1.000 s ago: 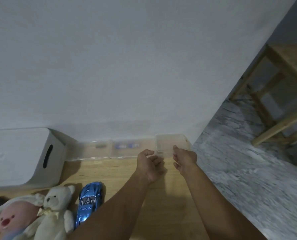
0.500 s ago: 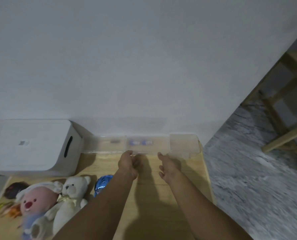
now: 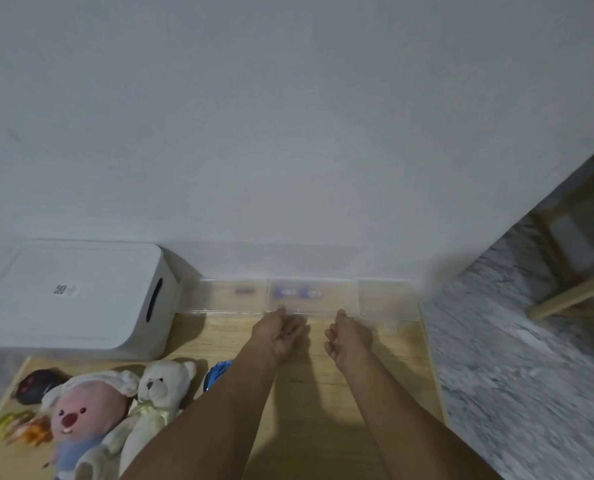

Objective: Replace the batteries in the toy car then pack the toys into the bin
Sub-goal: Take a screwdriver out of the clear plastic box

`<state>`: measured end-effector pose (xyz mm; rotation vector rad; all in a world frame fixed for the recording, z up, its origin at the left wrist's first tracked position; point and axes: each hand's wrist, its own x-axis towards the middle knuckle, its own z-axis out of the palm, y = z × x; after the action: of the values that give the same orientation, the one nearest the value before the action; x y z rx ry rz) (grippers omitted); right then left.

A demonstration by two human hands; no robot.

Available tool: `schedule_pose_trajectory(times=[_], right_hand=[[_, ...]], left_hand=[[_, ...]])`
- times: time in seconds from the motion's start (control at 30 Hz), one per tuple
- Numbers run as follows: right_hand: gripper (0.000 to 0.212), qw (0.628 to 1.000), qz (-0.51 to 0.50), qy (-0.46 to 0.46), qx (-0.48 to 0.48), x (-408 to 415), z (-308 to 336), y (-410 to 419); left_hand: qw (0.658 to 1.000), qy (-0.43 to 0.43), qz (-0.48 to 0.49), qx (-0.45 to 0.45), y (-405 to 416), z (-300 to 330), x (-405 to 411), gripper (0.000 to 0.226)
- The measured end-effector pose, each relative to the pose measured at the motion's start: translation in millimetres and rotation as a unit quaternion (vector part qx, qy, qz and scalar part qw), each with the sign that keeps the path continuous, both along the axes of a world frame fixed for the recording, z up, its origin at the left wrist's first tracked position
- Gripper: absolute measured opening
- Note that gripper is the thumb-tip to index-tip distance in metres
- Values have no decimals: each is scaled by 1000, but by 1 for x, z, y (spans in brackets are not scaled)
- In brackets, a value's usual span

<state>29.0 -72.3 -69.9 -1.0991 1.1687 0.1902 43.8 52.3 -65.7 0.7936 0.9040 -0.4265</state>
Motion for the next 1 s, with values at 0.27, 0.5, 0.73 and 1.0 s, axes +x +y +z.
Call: schedule_pose_trajectory(times=[0.27, 0.5, 0.73, 1.0], right_hand=[[27, 999, -7, -9, -53, 4, 6, 2], [32, 999, -7, -29, -36, 1, 17, 13], [22, 994, 111, -6, 19, -9, 17, 65], [14, 980, 174, 9, 97, 1, 22, 129]], left_hand=[[999, 1, 37, -30, -7, -2, 7, 24], [997, 24, 51, -59, 10, 3, 1, 32], [992, 24, 67, 100, 67, 5, -10, 17], [989, 27, 68, 130, 144, -4, -2, 21]])
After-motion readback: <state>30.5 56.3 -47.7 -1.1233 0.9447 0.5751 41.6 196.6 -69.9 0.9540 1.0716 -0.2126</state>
